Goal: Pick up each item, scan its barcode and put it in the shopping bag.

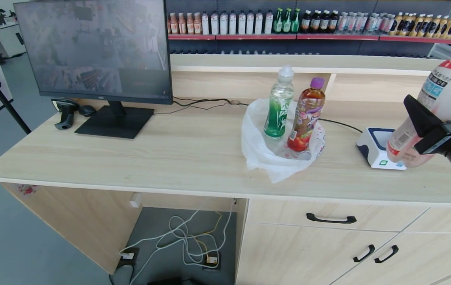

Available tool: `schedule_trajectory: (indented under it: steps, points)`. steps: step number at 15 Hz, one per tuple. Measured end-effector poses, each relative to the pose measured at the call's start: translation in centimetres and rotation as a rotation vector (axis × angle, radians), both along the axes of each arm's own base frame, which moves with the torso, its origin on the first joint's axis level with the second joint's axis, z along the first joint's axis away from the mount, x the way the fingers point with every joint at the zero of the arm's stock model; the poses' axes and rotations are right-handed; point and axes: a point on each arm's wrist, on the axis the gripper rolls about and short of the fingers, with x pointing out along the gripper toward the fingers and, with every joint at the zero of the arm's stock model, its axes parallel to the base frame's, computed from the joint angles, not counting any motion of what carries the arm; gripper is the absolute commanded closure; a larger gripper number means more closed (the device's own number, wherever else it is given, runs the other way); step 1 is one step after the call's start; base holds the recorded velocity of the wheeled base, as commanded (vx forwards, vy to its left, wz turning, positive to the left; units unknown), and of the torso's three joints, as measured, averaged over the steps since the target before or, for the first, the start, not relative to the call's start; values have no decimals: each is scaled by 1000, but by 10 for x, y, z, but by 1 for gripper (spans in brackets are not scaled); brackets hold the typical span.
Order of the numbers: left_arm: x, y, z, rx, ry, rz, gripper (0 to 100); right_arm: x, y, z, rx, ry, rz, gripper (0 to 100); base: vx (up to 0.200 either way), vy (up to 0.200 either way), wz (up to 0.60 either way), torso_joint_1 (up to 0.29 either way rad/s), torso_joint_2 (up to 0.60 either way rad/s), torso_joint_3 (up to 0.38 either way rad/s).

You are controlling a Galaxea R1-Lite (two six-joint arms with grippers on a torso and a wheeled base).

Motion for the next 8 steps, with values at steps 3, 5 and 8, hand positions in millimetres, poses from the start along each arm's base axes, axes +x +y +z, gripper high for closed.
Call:
schedule_trajectory:
  steps: [3, 5, 8]
  points:
    - [0, 0, 0, -1, 1, 0, 0, -1, 5, 0, -12, 0, 15, 100, 200, 0, 0, 1, 1, 4]
    - [0, 0, 0, -1, 0, 0, 0, -3, 8, 0, -23, -3, 28, 100, 200, 0, 0, -10, -5, 9]
    - [0, 0, 0, -2, 1, 1, 0, -4, 11, -2, -26, 5, 40, 100, 67, 0, 0, 7, -1, -1]
